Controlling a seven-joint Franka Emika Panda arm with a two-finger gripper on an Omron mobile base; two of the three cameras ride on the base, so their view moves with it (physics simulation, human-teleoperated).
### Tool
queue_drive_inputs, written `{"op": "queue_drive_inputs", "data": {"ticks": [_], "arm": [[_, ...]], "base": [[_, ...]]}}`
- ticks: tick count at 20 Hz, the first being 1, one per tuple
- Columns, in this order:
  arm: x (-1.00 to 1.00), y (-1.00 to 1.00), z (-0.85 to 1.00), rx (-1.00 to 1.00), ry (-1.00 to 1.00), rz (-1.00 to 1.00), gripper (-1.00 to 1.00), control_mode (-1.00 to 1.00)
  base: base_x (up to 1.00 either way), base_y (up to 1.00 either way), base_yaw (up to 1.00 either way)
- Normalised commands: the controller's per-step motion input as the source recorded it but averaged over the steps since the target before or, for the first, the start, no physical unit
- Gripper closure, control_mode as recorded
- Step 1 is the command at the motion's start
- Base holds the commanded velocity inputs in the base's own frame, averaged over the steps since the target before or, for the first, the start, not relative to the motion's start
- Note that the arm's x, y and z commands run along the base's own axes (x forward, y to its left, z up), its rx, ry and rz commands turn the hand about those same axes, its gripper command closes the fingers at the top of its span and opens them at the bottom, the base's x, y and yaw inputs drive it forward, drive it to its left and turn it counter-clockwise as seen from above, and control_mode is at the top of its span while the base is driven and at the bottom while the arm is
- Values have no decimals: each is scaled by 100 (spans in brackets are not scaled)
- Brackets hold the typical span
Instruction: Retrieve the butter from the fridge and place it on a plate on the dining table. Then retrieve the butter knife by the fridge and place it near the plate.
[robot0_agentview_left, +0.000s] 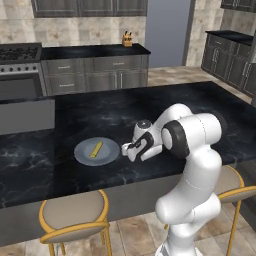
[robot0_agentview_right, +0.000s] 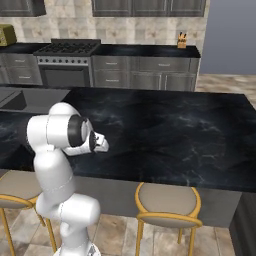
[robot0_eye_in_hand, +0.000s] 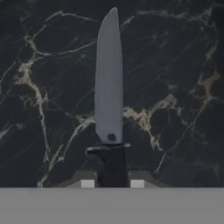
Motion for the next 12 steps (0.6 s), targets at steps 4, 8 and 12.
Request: {"op": "queue_drive_inputs", "data": {"ticks": [4, 8, 12], "arm": [[37, 8, 0, 0, 0, 0, 100, -100], [17, 17, -15, 0, 0, 0, 100, -100], [5, 15, -18, 1, 0, 0, -100, -100]], "base": [[0, 0, 0], [0, 0, 0], [0, 0, 0]]}}
